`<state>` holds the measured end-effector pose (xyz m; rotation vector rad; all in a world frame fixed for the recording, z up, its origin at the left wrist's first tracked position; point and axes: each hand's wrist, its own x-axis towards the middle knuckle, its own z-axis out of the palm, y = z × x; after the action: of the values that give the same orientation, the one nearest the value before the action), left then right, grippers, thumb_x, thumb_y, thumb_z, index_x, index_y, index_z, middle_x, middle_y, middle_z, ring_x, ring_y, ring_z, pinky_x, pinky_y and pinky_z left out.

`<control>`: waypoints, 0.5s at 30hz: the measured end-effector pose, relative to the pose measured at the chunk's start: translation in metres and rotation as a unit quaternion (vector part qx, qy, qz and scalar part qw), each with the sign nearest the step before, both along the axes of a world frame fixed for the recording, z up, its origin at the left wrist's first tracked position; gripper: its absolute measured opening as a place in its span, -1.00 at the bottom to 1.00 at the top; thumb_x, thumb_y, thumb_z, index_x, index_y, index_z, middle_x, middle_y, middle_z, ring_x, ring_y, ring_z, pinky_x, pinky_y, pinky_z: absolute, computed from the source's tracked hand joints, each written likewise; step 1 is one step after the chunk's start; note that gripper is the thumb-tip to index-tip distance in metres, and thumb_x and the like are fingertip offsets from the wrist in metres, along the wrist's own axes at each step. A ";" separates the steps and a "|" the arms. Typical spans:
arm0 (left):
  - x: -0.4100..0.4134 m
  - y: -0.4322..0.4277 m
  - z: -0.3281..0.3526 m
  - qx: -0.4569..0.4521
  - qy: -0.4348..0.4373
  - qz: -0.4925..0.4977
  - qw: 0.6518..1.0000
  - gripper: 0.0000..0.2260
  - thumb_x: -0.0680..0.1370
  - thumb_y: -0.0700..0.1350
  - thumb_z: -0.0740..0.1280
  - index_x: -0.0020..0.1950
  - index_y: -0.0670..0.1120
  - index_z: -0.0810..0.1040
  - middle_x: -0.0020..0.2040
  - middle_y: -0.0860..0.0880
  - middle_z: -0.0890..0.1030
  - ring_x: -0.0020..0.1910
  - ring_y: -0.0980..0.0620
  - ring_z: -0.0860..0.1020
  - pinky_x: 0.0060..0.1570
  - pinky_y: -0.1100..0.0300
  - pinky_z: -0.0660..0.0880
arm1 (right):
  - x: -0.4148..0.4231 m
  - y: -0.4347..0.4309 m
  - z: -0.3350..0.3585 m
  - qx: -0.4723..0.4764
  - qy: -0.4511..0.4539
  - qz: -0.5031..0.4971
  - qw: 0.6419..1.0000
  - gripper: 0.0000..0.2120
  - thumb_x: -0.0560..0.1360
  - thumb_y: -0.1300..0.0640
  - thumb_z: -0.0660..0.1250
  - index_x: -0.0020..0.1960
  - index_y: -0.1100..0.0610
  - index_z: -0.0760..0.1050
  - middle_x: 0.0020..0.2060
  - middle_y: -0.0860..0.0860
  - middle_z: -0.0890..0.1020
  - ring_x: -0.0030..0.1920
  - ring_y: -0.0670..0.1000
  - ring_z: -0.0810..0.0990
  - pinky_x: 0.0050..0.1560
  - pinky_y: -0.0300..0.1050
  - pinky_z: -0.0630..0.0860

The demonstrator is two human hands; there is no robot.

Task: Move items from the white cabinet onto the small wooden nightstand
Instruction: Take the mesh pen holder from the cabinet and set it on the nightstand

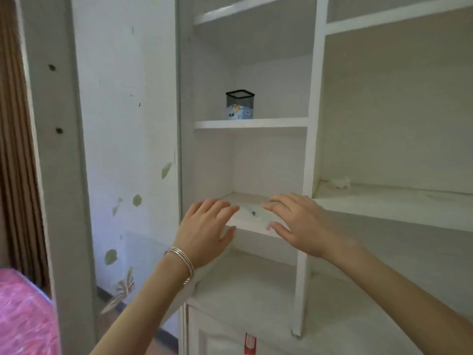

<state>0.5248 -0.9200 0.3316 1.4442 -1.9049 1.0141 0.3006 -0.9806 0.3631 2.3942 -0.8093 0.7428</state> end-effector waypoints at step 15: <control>0.050 -0.151 0.148 -0.127 -0.016 0.022 0.991 -0.60 0.47 0.05 0.12 0.18 -0.08 0.54 0.07 -0.04 0.60 0.03 -0.09 0.55 -0.02 0.06 0.45 | 0.071 -0.138 0.151 -0.162 -0.061 0.048 0.984 -0.61 0.45 0.00 0.11 0.11 0.17 0.54 0.06 0.15 0.59 0.00 0.18 0.57 -0.08 0.05 0.50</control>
<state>0.5751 -1.0706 0.4795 1.3334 -1.6999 1.2585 0.3713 -1.1188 0.5142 2.1210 -0.5718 0.9863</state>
